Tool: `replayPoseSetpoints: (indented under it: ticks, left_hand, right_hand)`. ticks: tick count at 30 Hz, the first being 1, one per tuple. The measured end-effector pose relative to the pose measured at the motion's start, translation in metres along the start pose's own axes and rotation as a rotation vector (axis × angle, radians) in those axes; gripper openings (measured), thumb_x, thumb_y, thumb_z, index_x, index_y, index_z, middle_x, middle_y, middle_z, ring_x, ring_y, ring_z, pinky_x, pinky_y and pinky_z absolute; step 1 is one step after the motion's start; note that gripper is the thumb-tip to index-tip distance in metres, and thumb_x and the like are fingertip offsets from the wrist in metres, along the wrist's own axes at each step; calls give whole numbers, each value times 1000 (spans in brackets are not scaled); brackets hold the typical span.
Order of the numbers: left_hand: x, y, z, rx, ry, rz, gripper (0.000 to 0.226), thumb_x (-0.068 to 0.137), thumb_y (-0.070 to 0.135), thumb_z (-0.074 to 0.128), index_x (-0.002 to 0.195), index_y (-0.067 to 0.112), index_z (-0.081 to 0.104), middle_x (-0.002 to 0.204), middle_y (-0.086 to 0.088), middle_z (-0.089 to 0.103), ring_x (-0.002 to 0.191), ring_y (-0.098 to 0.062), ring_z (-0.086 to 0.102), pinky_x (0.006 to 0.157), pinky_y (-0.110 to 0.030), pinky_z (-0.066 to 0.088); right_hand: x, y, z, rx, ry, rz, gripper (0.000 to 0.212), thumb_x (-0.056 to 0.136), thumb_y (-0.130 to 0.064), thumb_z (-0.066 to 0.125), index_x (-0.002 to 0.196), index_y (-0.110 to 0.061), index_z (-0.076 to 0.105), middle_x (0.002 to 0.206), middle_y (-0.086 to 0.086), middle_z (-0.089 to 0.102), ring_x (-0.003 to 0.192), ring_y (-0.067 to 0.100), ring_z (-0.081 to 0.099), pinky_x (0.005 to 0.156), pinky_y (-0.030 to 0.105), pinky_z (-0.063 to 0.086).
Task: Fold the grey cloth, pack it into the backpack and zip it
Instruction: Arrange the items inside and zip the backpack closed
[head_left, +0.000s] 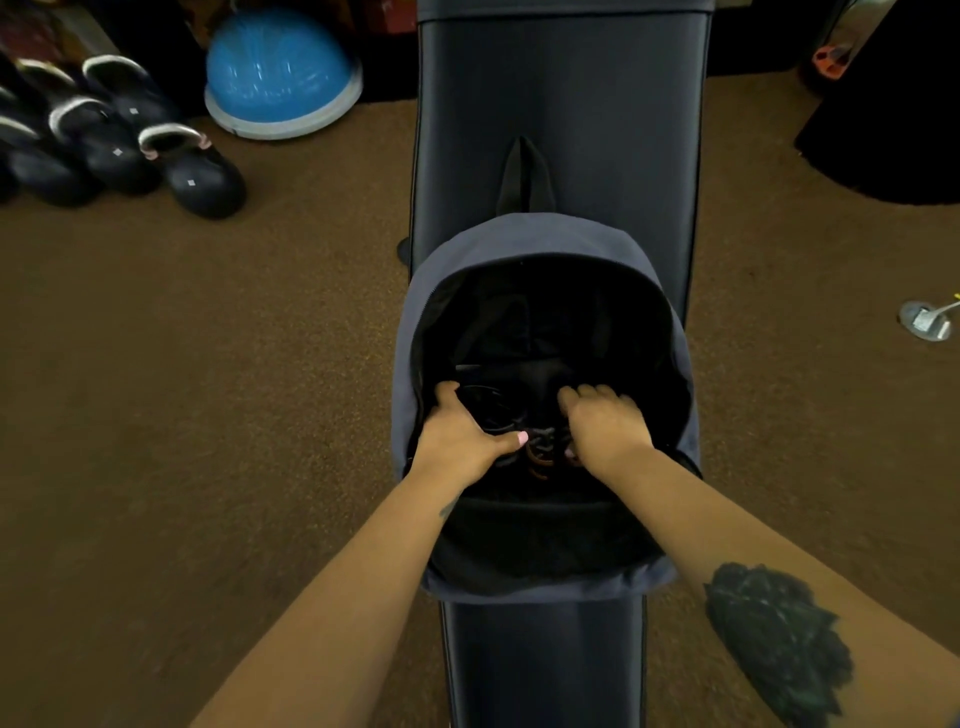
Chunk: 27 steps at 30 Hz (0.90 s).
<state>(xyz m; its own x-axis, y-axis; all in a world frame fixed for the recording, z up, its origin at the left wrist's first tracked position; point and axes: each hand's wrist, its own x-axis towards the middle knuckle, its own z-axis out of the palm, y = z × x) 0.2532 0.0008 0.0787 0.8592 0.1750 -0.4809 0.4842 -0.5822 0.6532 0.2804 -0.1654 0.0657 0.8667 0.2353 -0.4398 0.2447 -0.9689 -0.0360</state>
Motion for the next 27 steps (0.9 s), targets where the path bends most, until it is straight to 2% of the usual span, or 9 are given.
replayPoseSetpoints:
  ticks: [4,7,9,13,18,22,27]
  left_hand:
    - [-2,0,-1,27,11,50,94,61,41,82,131,12,27,127,-9,56,118,-26,53,90,-30,43]
    - [-3,2,-1,23,-5,52,94,59,41,83,130,14,29,125,-8,59,116,-25,55,91,-32,45]
    - [-2,5,-1,3,-16,39,93,59,42,84,130,15,30,125,-8,59,117,-25,55,94,-33,46]
    - [1,15,6,17,-43,52,96,58,40,84,133,15,29,129,-9,55,120,-27,52,99,-36,45]
    - [4,17,16,1,-44,3,99,60,38,84,137,15,25,132,-11,52,121,-29,51,100,-38,45]
    - [3,15,19,-1,-26,-5,103,60,37,84,140,16,23,137,-14,43,125,-31,45,104,-42,42]
    - [5,15,12,-5,-71,-38,113,58,34,87,143,19,15,141,-13,43,129,-30,43,107,-39,39]
  right_hand:
    - [3,11,-11,14,-106,-1,35,84,-26,66,116,-14,57,120,11,57,115,29,50,92,37,42]
    - [2,20,-24,108,-150,29,26,89,-21,60,114,-12,56,112,15,63,104,30,58,75,32,43]
    - [1,26,-30,183,-127,37,23,90,-16,58,112,-12,56,108,16,64,99,31,60,71,30,40]
    - [0,36,-40,226,-110,50,30,91,-8,53,120,-14,58,111,16,64,103,32,60,76,31,42]
    - [4,41,-28,282,-272,92,34,92,-7,52,125,-11,55,118,16,62,107,29,59,87,32,44]
    - [1,37,-5,232,-193,79,32,92,-6,50,122,-11,58,115,16,62,103,30,61,80,33,45]
    - [4,36,-6,295,-140,121,39,90,-1,48,128,-7,48,132,14,46,111,28,58,96,36,47]
